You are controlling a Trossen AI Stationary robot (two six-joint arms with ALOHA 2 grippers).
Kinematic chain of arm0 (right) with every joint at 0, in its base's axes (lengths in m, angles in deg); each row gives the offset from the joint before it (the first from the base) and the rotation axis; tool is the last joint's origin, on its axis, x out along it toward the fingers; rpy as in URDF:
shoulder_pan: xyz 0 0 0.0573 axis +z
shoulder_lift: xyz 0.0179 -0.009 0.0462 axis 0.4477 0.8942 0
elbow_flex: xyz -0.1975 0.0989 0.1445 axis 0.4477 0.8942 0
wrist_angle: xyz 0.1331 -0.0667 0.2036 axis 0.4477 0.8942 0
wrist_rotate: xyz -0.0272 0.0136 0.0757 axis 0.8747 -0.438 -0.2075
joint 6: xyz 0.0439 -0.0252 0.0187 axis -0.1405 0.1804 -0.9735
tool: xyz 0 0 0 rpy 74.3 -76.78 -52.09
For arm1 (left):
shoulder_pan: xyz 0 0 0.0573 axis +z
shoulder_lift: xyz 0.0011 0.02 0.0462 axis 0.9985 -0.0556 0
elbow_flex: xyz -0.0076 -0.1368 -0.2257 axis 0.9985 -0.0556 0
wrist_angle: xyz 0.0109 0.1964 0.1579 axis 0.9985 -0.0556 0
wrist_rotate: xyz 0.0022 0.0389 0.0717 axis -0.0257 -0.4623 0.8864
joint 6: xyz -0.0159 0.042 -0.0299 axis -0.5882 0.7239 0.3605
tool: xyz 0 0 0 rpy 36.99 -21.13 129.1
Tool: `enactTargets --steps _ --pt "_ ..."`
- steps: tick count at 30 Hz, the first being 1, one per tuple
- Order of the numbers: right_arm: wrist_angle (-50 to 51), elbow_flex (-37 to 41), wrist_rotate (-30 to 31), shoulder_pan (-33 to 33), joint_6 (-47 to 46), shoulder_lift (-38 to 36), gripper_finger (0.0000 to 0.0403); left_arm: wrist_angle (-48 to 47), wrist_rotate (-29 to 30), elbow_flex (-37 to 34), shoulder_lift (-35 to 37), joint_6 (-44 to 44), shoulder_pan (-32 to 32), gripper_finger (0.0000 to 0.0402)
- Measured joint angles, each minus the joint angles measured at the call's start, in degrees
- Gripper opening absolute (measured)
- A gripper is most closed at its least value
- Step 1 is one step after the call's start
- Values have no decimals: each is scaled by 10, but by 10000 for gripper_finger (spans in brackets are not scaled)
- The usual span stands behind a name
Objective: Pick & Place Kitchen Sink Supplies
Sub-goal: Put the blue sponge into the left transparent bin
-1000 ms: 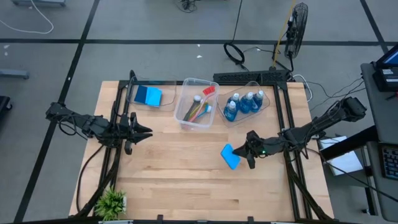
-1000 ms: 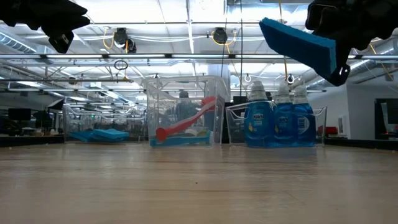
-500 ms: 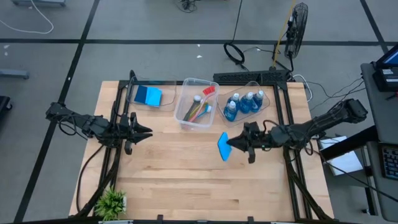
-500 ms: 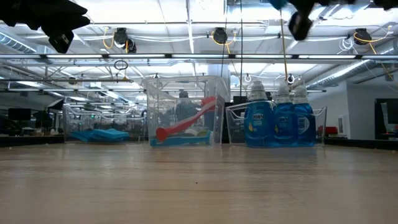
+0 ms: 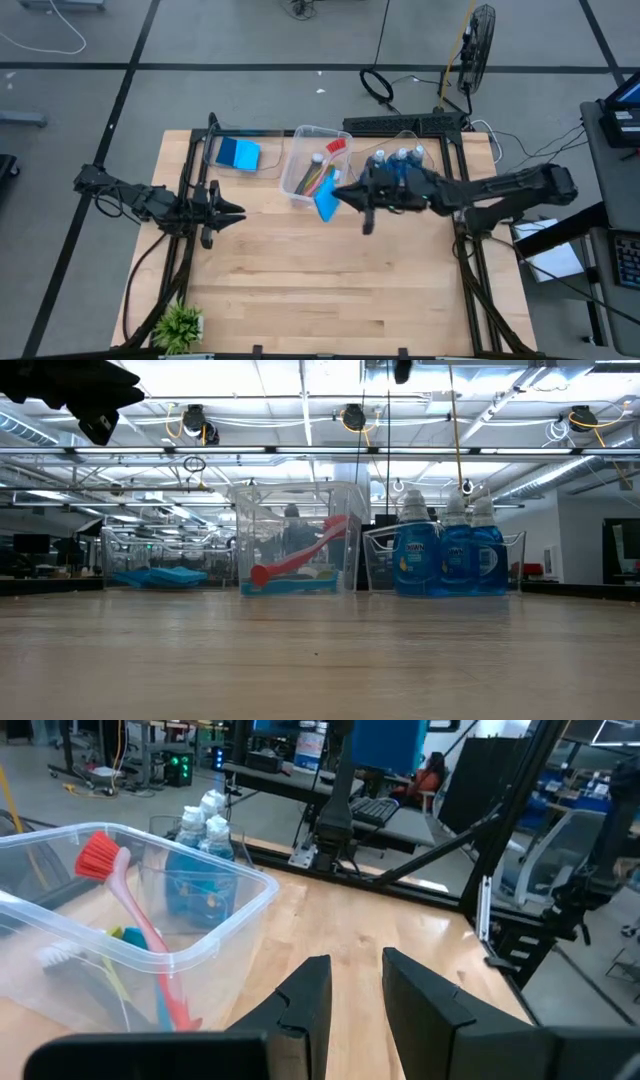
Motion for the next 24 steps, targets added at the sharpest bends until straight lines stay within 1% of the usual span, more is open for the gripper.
enactTargets --steps 6,12,16,20,24 --pt "-15 -73 -4 -48 57 80 0 2 0 0 -1 -4 0 93" --pt "-40 -122 -5 -92 98 143 0 6 0 0 -1 -4 0 93" --pt "-53 -153 -43 -124 104 180 0 6 0 0 -1 -3 0 93" --pt "-53 -185 -53 -145 104 222 0 7 0 0 -1 -4 0 93" --pt "-51 -223 -80 -161 101 259 0 6 2 0 -1 -2 0 93"
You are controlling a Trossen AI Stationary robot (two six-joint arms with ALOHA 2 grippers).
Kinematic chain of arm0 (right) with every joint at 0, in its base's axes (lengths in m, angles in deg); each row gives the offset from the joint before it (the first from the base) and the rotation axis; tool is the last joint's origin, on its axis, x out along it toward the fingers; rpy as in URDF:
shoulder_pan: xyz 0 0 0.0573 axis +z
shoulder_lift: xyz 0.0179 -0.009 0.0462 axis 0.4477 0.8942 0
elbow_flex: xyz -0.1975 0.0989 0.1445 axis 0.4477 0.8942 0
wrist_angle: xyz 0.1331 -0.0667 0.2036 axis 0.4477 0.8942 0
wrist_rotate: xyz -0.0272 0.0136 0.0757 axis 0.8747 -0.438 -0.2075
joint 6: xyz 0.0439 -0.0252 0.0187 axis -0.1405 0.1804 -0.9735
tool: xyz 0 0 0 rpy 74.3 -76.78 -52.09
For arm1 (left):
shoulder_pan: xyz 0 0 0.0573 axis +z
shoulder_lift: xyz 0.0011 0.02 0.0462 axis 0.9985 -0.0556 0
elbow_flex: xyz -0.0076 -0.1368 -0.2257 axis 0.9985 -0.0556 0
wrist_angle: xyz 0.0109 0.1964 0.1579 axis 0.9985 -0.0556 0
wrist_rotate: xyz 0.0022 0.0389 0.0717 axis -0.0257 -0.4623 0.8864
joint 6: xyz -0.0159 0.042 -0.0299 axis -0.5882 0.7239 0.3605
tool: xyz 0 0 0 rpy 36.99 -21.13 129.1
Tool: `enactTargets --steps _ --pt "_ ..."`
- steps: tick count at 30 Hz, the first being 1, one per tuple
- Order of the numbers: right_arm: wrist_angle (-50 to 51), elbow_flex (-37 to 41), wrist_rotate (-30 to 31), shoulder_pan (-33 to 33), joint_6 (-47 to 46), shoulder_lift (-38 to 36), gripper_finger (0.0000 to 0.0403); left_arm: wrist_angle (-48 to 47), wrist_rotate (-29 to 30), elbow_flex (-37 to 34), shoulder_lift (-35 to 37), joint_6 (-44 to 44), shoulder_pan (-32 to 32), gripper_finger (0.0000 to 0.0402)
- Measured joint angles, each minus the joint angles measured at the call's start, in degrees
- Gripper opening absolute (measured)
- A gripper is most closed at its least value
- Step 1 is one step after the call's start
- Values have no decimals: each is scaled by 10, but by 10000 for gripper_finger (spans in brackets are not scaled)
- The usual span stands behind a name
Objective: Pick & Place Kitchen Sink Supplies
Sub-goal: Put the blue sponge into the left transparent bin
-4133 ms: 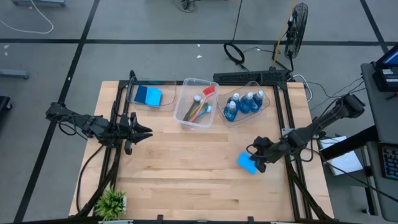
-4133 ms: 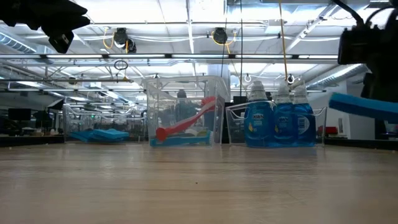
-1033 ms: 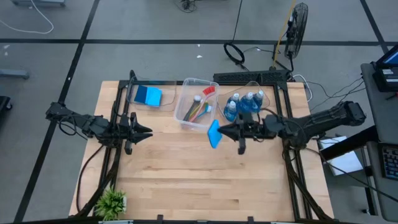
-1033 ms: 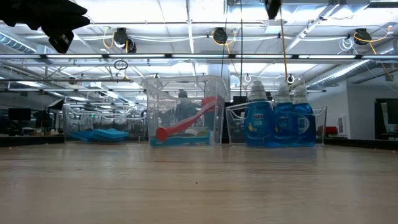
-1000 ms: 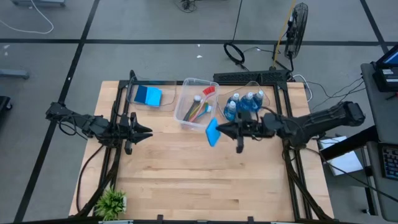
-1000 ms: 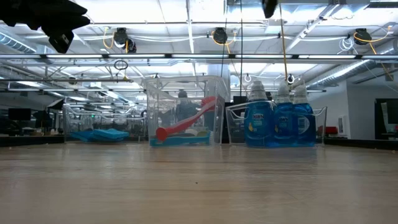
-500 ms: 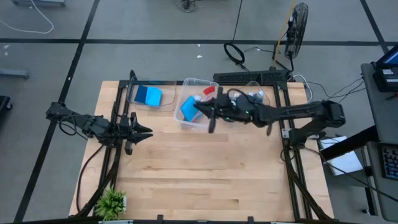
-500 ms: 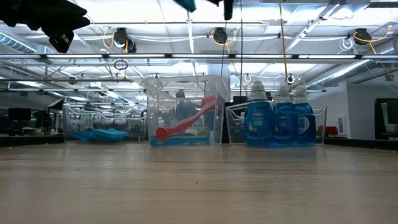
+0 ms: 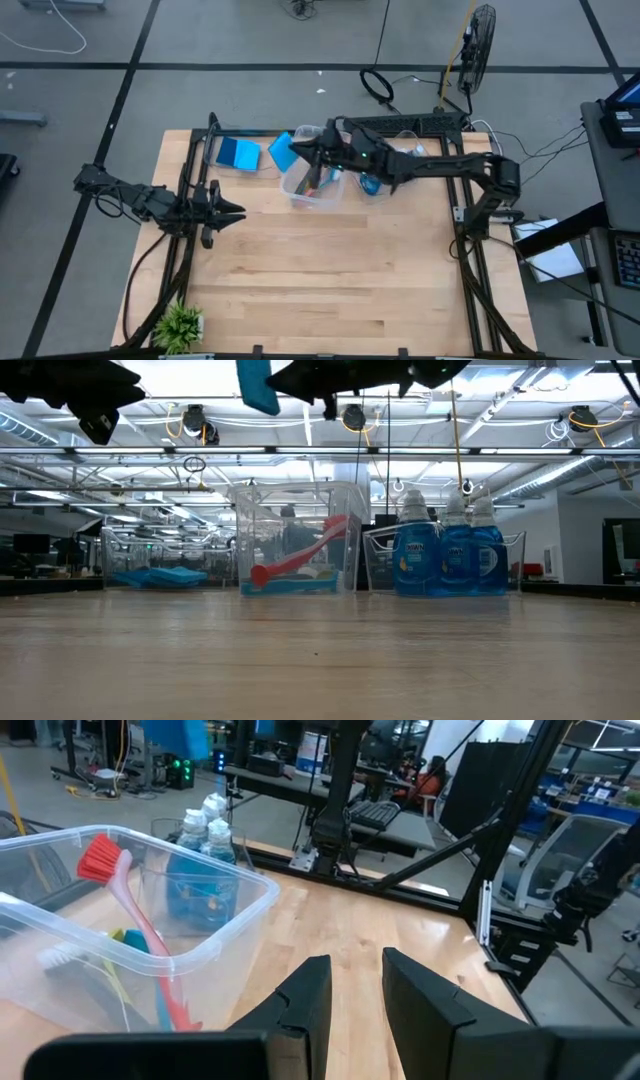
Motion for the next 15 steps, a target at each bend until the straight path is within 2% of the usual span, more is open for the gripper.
enactTargets --steps 7,15 --pt "3 -60 -29 -6 2 50 0 0 2 0 0 0 0 93" --pt "17 -68 -30 -7 -6 55 0 4 2 0 0 17 0 93"
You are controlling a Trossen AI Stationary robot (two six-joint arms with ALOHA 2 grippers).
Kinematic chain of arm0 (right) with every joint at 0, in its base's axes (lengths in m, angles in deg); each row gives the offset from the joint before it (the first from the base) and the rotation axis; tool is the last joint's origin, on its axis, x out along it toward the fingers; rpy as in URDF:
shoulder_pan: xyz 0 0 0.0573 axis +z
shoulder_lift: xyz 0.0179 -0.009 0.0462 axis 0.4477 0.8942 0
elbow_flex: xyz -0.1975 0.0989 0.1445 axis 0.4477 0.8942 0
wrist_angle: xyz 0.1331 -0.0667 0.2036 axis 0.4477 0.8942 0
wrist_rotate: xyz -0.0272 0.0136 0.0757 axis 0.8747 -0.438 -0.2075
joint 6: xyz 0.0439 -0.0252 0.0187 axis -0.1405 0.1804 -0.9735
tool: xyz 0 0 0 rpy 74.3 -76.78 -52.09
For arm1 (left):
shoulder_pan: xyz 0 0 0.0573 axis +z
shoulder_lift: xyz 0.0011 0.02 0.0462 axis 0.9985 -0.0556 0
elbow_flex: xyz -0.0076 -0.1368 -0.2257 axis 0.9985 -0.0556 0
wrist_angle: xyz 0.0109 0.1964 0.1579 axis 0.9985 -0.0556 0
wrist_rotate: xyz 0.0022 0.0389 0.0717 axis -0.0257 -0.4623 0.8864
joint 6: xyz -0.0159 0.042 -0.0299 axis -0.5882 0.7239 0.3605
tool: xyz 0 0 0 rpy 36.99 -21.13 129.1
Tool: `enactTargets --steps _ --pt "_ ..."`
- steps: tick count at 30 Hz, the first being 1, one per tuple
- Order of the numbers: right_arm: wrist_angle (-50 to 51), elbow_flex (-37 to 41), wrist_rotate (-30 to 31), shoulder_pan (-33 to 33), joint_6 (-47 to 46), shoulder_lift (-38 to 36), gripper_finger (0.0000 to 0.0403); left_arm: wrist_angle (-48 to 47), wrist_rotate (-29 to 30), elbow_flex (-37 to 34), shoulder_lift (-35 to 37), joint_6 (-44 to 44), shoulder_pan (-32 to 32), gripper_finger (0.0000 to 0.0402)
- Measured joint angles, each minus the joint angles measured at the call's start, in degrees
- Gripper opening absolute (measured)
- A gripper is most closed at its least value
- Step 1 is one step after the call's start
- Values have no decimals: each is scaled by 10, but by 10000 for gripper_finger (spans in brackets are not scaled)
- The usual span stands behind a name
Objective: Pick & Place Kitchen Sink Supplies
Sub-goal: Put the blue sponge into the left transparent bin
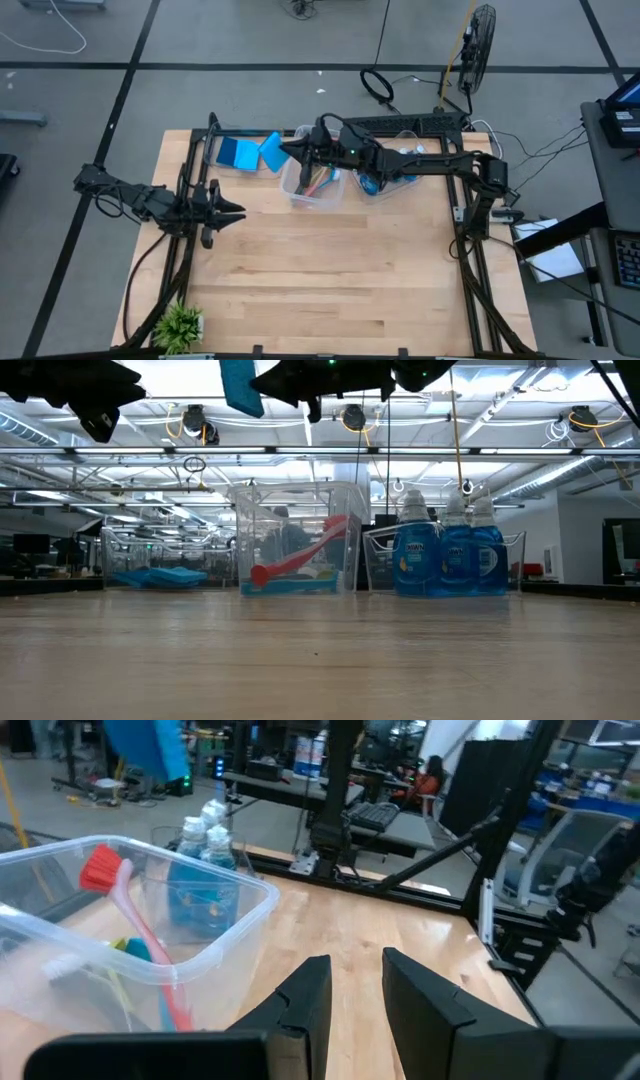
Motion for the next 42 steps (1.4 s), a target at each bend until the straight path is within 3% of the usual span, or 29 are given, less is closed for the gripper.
enactTargets --steps 9,12,17,20,25,29,35,42 --pt "5 0 -1 8 -22 0 0 49 -1 0 -28 22 0 93" --pt "8 0 -1 13 -24 0 0 75 44 0 -53 -1 0 93" --pt "8 0 0 23 -27 0 0 207 128 0 -117 -49 2 93" --pt "11 0 0 25 -37 0 0 302 159 0 -156 18 10 93" --pt "14 0 10 24 -37 0 0 397 138 9 -214 140 21 93" --pt "18 0 20 24 -36 0 0 370 154 47 -256 195 20 93" --pt "29 1 51 24 -23 0 0 287 280 128 -299 277 20 93" --pt "26 1 66 24 -14 0 0 201 313 178 -320 261 20 93"
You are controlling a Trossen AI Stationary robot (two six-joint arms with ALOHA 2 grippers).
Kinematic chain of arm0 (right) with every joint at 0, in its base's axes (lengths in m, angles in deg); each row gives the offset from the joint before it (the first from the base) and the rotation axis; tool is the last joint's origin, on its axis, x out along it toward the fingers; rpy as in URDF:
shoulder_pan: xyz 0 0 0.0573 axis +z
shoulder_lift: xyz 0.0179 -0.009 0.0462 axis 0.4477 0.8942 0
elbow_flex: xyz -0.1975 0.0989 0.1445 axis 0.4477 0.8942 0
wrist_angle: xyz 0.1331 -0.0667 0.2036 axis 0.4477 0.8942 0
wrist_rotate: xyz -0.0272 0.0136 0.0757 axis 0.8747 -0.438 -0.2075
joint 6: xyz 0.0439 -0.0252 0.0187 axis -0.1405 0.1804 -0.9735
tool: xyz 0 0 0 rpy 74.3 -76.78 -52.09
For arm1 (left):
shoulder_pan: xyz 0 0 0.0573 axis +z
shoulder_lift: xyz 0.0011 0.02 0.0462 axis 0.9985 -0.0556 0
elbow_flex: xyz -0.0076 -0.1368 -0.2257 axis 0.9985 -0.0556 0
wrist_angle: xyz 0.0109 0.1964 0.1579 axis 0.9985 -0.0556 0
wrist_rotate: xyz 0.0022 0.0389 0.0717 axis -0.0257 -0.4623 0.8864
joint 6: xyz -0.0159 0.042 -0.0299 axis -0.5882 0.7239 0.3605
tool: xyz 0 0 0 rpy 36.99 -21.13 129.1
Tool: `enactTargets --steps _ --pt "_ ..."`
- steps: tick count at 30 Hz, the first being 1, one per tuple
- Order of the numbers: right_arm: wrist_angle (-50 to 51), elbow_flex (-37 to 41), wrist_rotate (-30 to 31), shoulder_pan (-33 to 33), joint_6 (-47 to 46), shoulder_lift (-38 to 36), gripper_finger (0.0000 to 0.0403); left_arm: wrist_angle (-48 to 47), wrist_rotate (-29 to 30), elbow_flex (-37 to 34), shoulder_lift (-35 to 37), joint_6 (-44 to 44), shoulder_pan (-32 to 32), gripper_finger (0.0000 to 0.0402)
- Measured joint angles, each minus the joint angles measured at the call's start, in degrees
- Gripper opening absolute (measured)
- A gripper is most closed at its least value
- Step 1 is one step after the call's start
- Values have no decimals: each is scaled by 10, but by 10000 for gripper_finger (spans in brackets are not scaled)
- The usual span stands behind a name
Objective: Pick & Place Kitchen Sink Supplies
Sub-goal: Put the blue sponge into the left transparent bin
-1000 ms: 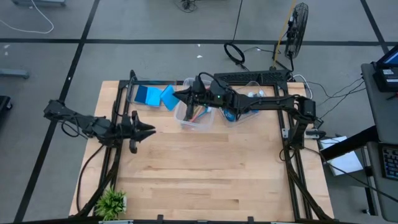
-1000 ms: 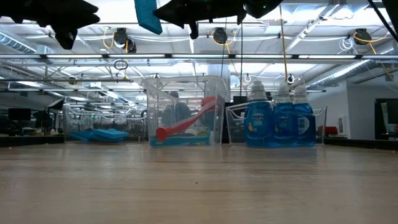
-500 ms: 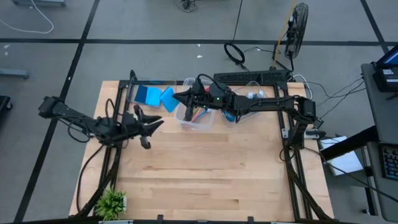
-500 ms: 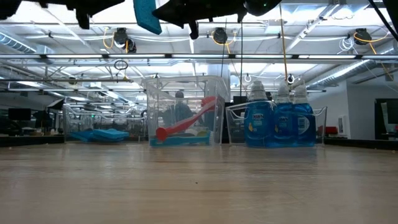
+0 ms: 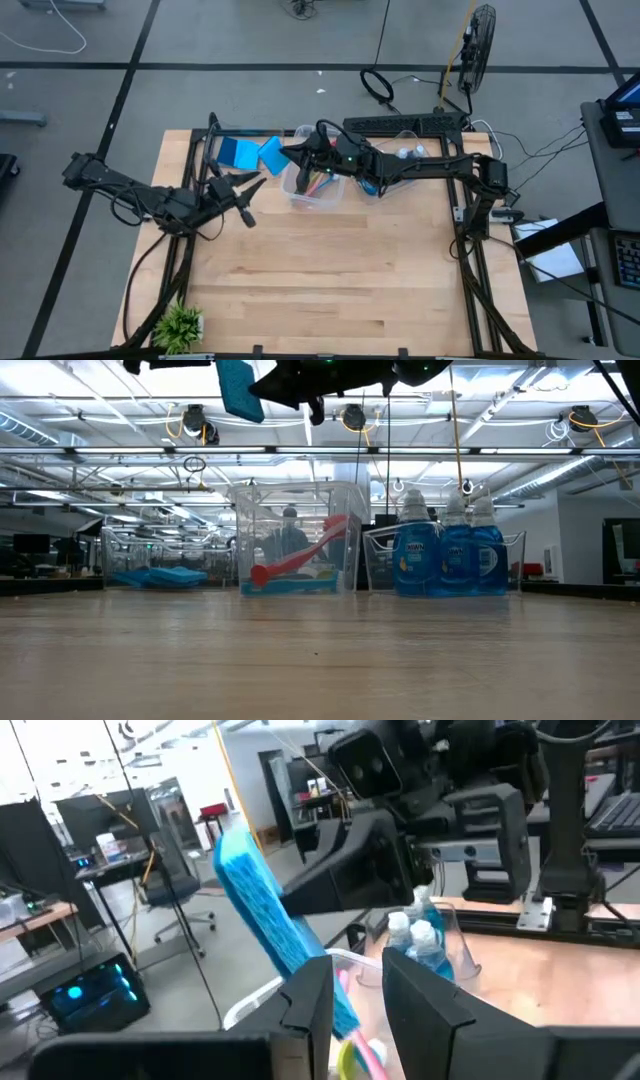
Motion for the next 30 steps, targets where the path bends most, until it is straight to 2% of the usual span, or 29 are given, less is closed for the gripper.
enactTargets --steps 20,23,30 --pt "-1 0 0 0 7 0 0 -9 -1 0 -4 -43 0 97" --pt "-2 0 0 0 7 0 0 -9 -1 0 -4 -44 0 124" --pt "-2 0 -1 0 7 0 0 -9 0 0 -4 -36 0 228"
